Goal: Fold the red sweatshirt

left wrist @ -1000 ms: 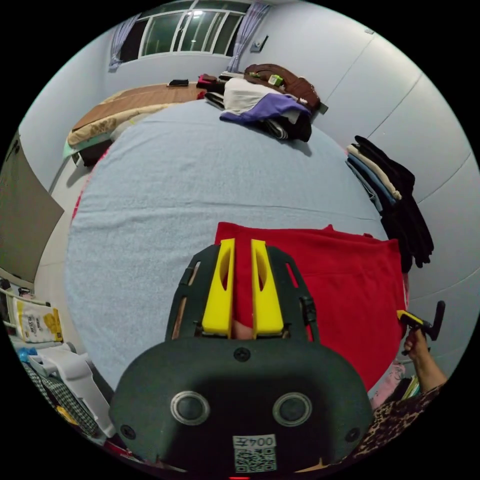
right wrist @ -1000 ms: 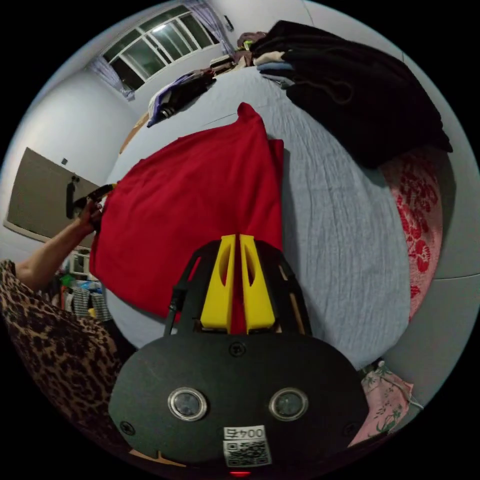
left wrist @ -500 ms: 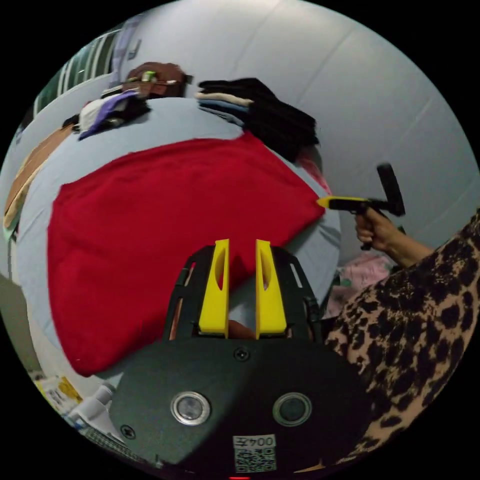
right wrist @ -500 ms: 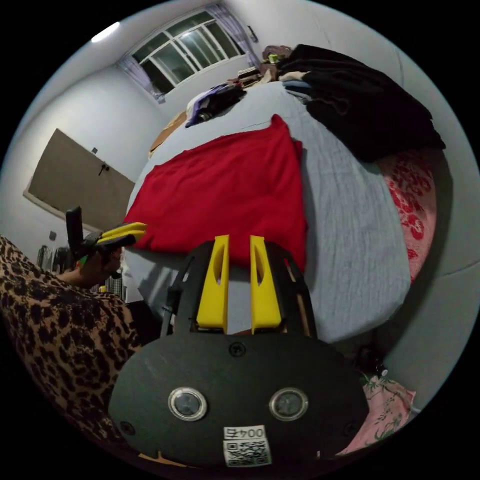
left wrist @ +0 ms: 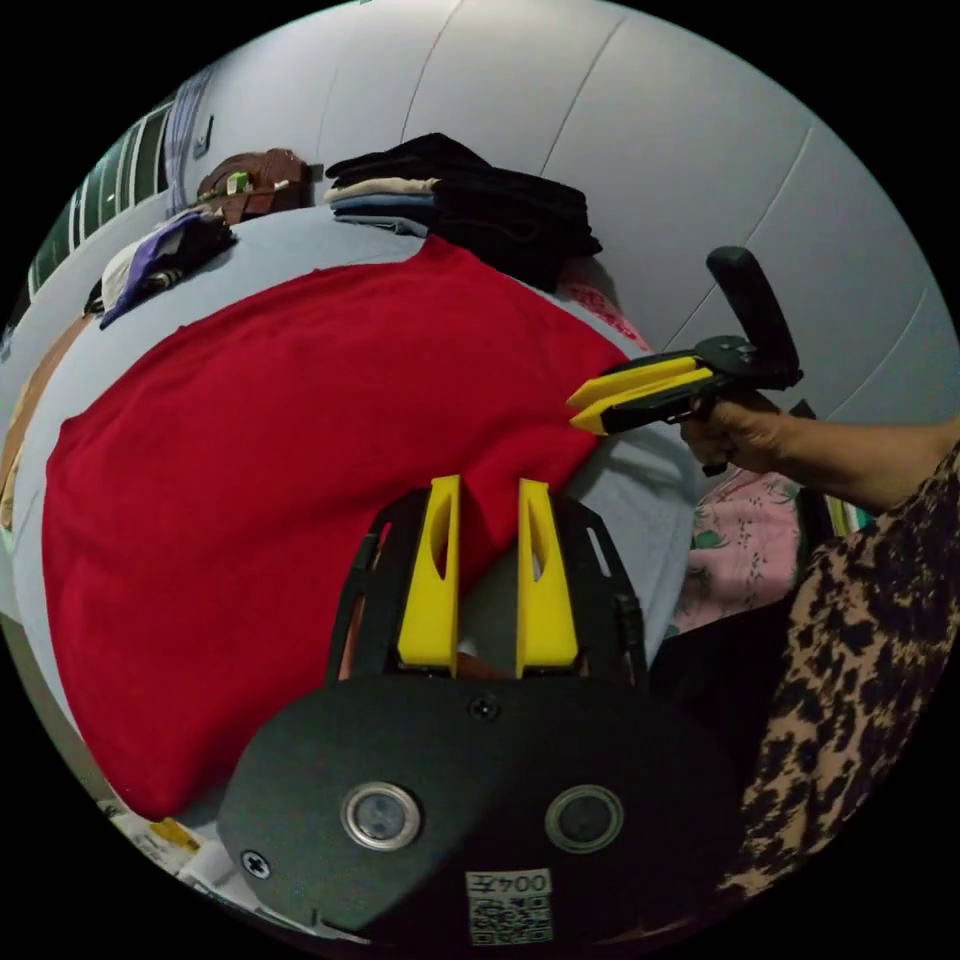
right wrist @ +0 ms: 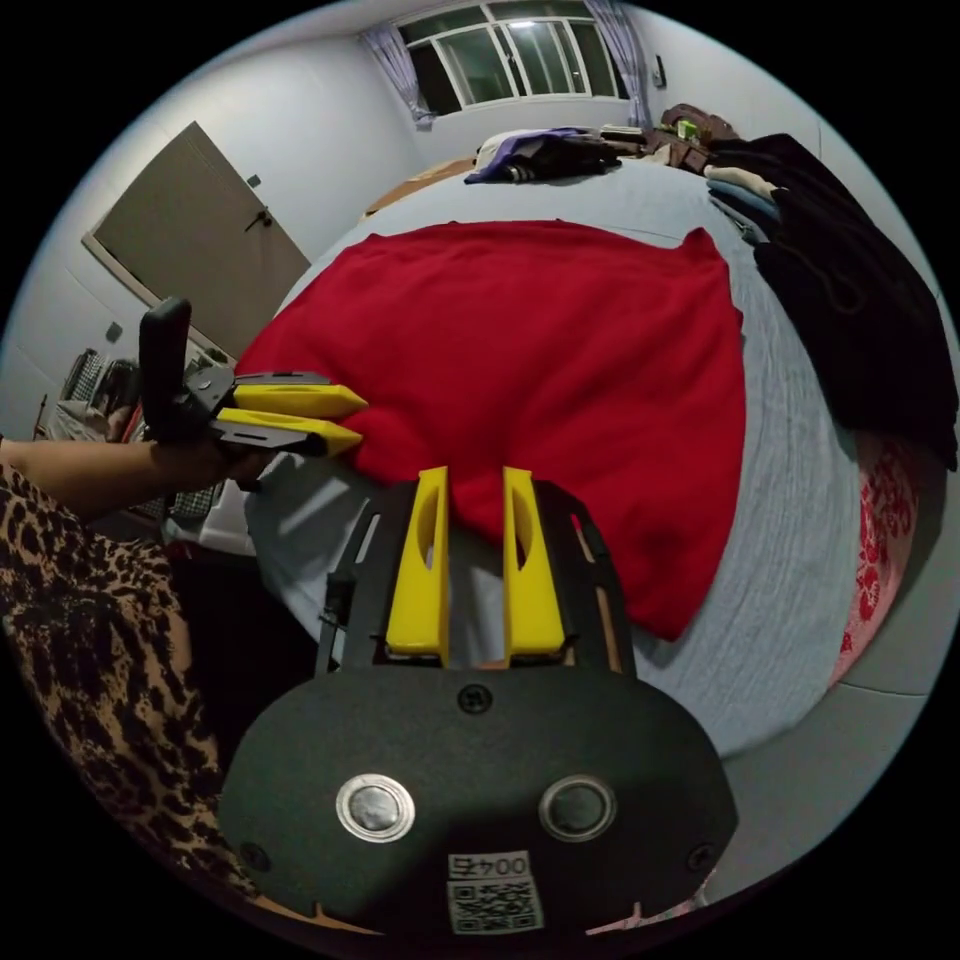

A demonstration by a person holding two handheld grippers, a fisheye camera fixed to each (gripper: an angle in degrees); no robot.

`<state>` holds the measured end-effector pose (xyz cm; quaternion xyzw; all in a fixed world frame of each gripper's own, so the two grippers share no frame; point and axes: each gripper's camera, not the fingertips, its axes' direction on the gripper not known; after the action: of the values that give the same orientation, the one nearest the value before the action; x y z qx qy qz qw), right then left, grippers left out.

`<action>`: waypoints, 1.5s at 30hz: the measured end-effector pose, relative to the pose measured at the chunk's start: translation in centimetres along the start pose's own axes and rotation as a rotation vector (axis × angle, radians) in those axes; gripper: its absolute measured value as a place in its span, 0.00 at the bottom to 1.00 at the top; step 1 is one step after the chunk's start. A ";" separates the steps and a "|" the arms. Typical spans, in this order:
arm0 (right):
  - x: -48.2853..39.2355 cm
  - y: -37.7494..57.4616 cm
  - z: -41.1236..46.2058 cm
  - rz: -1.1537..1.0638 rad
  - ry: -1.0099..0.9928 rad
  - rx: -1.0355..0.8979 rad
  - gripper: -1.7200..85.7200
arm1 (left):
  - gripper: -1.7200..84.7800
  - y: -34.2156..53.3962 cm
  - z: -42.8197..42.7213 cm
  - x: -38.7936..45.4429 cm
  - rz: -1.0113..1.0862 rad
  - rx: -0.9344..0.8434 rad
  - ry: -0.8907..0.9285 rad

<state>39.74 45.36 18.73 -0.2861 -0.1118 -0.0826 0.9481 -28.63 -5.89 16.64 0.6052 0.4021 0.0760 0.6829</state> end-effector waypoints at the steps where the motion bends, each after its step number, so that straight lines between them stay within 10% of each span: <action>1: 0.0 -0.2 -0.4 -0.009 0.011 -0.017 0.12 | 0.13 0.1 -0.3 -0.1 -0.031 -0.007 -0.006; 13: 5.7 2.2 -1.3 0.160 0.104 -0.048 0.12 | 0.10 10.6 0.3 -7.3 -0.323 0.137 -0.147; 21: 11.9 7.2 -6.2 0.531 -0.222 0.126 0.16 | 0.14 13.0 0.4 -4.5 -0.347 0.173 -0.098; 28: 17.0 11.7 -4.3 0.869 -0.535 0.267 0.16 | 0.16 11.9 4.1 2.4 -0.140 0.132 -0.104; 45: 17.8 6.3 -8.7 0.783 -0.590 0.263 0.08 | 0.18 -0.6 20.4 24.3 0.579 -0.054 -0.189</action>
<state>59.72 44.00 12.94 -0.1957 -0.2688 0.3782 0.8640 0.38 -7.31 3.85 0.6806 0.1452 0.2214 0.6832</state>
